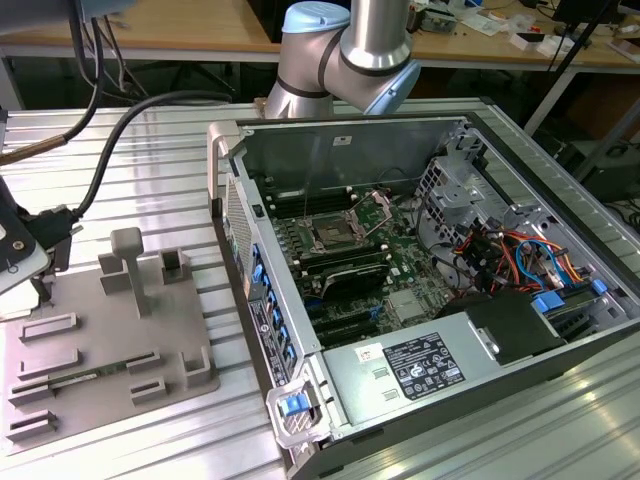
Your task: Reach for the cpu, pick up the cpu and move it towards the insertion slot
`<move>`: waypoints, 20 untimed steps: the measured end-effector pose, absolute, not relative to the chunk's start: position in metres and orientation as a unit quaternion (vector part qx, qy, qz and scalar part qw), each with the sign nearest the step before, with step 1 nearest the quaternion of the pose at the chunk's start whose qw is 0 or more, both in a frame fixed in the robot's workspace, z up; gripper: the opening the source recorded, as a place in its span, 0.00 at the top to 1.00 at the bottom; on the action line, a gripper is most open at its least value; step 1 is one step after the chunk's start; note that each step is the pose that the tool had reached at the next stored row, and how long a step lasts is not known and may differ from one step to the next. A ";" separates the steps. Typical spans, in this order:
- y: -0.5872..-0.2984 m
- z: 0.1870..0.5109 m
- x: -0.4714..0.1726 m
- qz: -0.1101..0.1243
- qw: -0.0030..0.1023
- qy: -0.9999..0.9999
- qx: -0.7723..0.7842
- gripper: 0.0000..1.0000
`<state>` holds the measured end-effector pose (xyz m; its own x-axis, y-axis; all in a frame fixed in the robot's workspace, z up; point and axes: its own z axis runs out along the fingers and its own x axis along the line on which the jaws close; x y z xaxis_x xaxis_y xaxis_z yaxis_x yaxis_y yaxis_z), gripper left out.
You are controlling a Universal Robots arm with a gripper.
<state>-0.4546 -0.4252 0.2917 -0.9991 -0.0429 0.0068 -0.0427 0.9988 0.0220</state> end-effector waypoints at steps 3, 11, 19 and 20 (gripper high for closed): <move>-0.425 0.294 -0.455 -0.011 0.004 -1.000 0.021 0.45; -0.425 0.297 -0.455 -0.011 0.004 -1.000 0.021 0.45; -0.425 0.299 -0.454 -0.011 0.004 -1.000 0.021 0.45; -0.425 0.299 -0.454 -0.011 0.004 -1.000 0.021 0.45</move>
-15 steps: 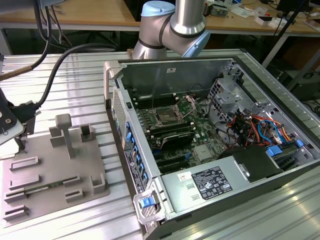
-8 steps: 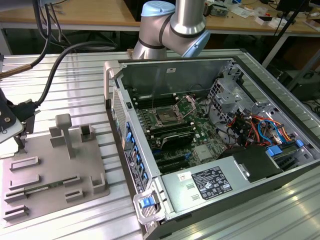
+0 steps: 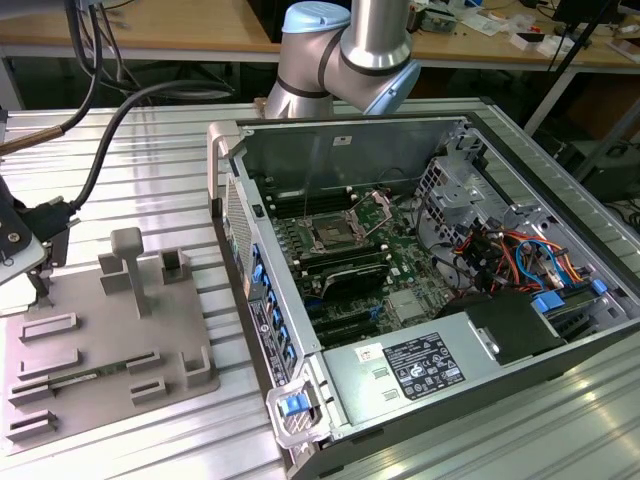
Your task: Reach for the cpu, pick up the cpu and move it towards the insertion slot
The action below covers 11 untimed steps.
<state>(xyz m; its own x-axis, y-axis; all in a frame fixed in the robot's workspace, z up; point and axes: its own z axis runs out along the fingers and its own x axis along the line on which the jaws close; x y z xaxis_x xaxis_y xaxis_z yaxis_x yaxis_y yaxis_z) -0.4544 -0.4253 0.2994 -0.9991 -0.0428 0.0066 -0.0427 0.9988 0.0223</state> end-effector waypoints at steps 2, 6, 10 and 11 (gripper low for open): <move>-0.425 0.300 -0.454 -0.011 0.004 -1.000 0.021 0.45; -0.425 0.301 -0.454 -0.011 0.004 -1.000 0.021 0.45; -0.425 0.303 -0.454 -0.011 0.004 -1.000 0.021 0.45; -0.425 0.304 -0.454 -0.011 0.004 -1.000 0.021 0.45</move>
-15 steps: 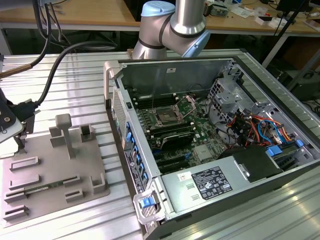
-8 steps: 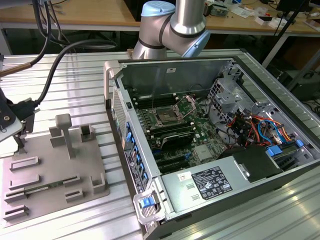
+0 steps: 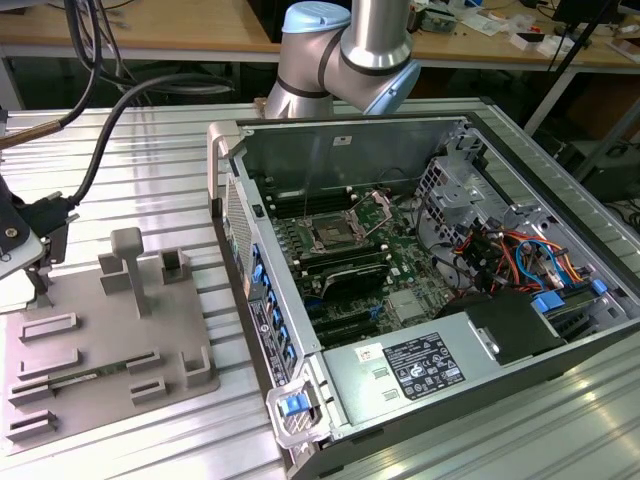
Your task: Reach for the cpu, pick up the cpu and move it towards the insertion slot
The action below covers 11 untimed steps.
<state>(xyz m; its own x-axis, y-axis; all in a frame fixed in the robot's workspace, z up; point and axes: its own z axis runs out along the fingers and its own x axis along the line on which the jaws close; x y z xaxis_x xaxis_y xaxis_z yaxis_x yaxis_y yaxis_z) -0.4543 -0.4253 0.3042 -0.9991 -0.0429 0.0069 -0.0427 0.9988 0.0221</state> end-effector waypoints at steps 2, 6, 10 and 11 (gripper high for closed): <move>-0.425 0.306 -0.454 -0.011 0.004 -1.000 0.021 0.45; -0.425 0.309 -0.454 -0.011 0.004 -1.000 0.021 0.45; -0.425 0.312 -0.454 -0.011 0.004 -1.000 0.021 0.45; -0.425 0.312 -0.454 -0.011 0.004 -1.000 0.021 0.45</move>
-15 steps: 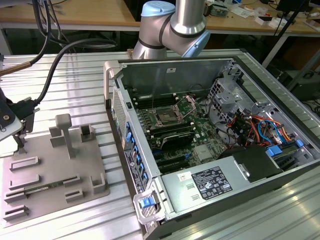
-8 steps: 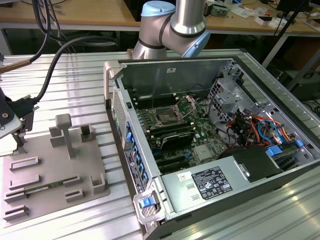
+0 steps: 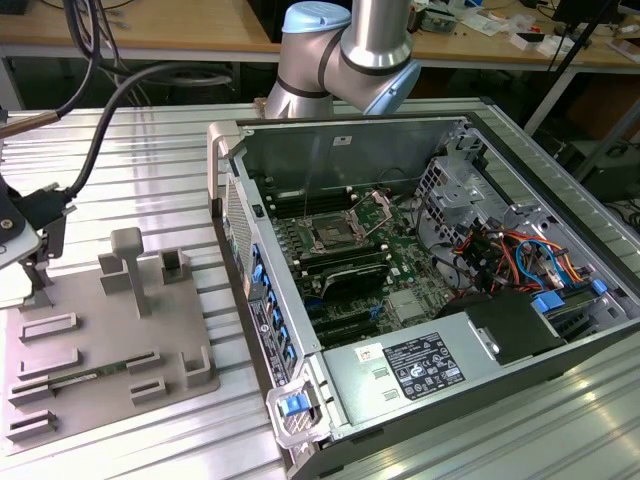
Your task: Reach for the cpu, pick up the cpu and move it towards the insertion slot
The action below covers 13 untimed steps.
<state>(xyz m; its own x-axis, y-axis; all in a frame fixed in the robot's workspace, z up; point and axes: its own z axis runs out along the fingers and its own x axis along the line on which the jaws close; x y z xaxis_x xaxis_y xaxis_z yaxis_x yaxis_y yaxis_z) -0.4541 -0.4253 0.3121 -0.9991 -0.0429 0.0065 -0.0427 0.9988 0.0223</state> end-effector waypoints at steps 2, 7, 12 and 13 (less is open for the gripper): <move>-0.425 0.313 -0.454 -0.011 0.004 -1.000 0.021 0.45; -0.425 0.315 -0.454 -0.011 0.004 -1.000 0.021 0.45; -0.425 0.319 -0.454 -0.011 0.004 -1.000 0.021 0.45; -0.425 0.319 -0.454 -0.011 0.004 -1.000 0.021 0.45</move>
